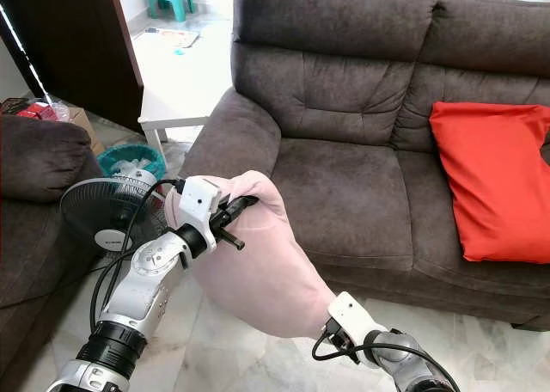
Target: Move the pillow to the sofa from floor
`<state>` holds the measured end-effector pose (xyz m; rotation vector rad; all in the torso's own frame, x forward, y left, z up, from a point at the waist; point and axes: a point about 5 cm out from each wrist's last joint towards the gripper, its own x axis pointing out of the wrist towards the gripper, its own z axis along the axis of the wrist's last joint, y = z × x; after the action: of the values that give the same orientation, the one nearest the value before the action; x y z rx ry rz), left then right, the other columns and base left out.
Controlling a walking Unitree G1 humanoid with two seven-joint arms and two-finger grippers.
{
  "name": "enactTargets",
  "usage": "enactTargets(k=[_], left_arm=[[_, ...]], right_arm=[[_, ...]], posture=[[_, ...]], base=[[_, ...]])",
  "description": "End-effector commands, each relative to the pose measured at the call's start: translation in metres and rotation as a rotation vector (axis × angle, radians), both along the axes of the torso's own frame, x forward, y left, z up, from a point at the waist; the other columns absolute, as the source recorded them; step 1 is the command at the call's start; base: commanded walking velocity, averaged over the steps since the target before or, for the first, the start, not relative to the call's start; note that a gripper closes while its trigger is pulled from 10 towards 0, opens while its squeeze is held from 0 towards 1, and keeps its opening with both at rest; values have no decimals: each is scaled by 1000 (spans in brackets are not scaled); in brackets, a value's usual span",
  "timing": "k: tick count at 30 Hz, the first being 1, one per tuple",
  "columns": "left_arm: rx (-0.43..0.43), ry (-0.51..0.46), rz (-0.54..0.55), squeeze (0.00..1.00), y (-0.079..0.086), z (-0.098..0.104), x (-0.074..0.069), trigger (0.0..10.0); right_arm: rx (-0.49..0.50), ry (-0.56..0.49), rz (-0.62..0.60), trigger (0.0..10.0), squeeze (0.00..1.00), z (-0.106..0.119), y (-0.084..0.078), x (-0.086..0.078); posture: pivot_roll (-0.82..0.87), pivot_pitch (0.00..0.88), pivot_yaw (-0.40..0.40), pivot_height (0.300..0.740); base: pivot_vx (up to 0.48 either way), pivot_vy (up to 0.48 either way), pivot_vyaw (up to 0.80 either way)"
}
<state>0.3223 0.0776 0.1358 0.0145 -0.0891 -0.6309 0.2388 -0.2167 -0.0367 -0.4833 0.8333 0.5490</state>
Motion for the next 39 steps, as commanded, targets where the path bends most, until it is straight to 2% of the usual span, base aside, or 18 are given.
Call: enactTargets(k=[1, 18, 21, 24, 25, 26, 27, 29, 32, 34, 35, 37, 39], left_arm=[[-42, -80, -22, 0, -6, 22, 5, 10000], [17, -59, -7, 0, 3, 12, 5, 10000], [92, -34, 40, 0, 17, -1, 3, 10000], [133, -13, 96, 0, 32, -11, -1, 10000], [133, -13, 96, 0, 32, -11, -1, 10000], [154, -1, 128, 0, 38, -15, -3, 10000], [177, 11, 163, 0, 44, -19, -4, 10000], [219, 26, 272, 0, 57, -26, -6, 10000], [256, 12, 367, 0, 64, -29, -8, 10000], [270, -19, 442, 0, 66, -28, -11, 10000], [270, -19, 442, 0, 66, -28, -11, 10000], [251, -69, 510, 0, 62, -22, -13, 10000], [248, -72, 511, 0, 61, -21, -13, 10000]], right_arm=[[7, -33, -2, 0, 0, 4, 1, 6], [14, -90, -13, 0, 0, 12, -5, 10], [23, -159, -34, 0, 0, 24, -13, 18], [40, -242, -87, 0, 0, 35, -20, 23], [40, -242, -87, 0, 0, 35, -20, 23], [83, -292, -112, 7647, 0, 42, -20, 26], [129, -335, -139, 10000, 0, 49, -19, 28], [203, -440, -165, 10000, 0, 64, -14, 30], [247, -528, -203, 10000, 0, 75, -8, 31], [316, -604, -273, 10000, 0, 88, 2, 34], [316, -604, -273, 10000, 0, 88, 2, 34], [364, -694, -371, 10000, 0, 104, 17, 38], [365, -699, -374, 10000, 0, 105, 18, 38]], posture=[[119, 0, -68, 740], [103, 0, -59, 740], [100, 0, -60, 740], [99, 0, -64, 740], [99, 0, -64, 740], [99, 0, -65, 740], [97, 0, -67, 740], [93, 0, -68, 740], [95, 0, -74, 740], [97, 0, -82, 740], [97, 0, -82, 740], [98, 0, -90, 740], [98, 0, -90, 740]], base=[[0, 0, 0], [0, 0, 0], [0, 0, 0], [0, 0, 0], [0, 0, 0], [0, 0, 0], [0, 0, 0], [0, 0, 0], [0, 0, 0], [0, 0, 0], [0, 0, 0], [0, 0, 0], [0, 0, 0]])
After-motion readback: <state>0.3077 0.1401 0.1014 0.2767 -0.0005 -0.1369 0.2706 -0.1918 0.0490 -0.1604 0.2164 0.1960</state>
